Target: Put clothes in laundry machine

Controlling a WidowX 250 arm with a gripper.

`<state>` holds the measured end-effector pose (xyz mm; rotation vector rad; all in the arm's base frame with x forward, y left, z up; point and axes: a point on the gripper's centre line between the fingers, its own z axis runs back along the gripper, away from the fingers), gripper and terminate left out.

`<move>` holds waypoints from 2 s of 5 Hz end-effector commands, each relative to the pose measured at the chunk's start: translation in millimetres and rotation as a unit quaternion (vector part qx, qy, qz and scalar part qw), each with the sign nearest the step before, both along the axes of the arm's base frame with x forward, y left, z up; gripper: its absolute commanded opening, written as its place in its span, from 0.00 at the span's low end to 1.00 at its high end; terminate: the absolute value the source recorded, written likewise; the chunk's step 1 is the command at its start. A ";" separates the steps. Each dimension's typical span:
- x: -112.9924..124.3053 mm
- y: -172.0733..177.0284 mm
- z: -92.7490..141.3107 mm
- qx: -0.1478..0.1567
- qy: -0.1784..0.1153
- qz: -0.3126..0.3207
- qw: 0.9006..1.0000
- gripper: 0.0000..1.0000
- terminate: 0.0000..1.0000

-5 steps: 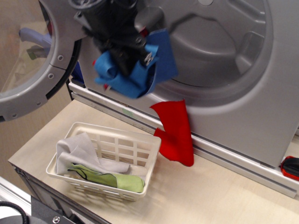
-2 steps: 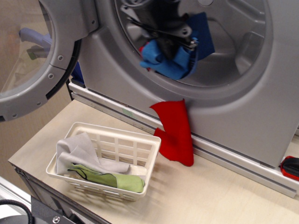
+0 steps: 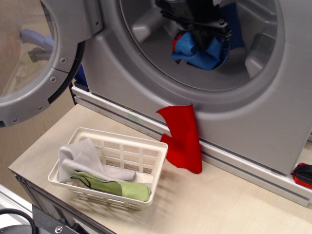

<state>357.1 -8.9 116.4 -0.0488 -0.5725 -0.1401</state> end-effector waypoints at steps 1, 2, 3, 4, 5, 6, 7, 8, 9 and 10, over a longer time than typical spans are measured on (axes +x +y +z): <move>16.0 10.3 7.5 -0.007 -0.057 0.015 0.998 1.00 0.00; 16.1 15.3 2.6 -0.005 -0.049 0.029 0.998 1.00 0.00; 15.4 18.9 2.1 -0.004 -0.052 0.036 0.998 1.00 0.00; 14.7 21.2 8.6 -0.007 -0.050 0.039 0.998 1.00 0.00; 6.8 26.0 21.0 -0.022 -0.045 0.036 0.998 1.00 0.00; -10.6 28.8 31.3 -0.030 -0.033 0.017 0.999 1.00 0.00; -36.0 29.4 37.9 -0.034 -0.011 -0.002 0.999 1.00 0.00; -54.8 29.6 42.7 -0.019 0.022 -0.004 1.000 1.00 0.00; -54.8 29.6 42.7 -0.019 0.022 -0.004 1.000 1.00 0.00; -54.8 29.6 42.7 -0.019 0.022 -0.004 1.000 1.00 1.00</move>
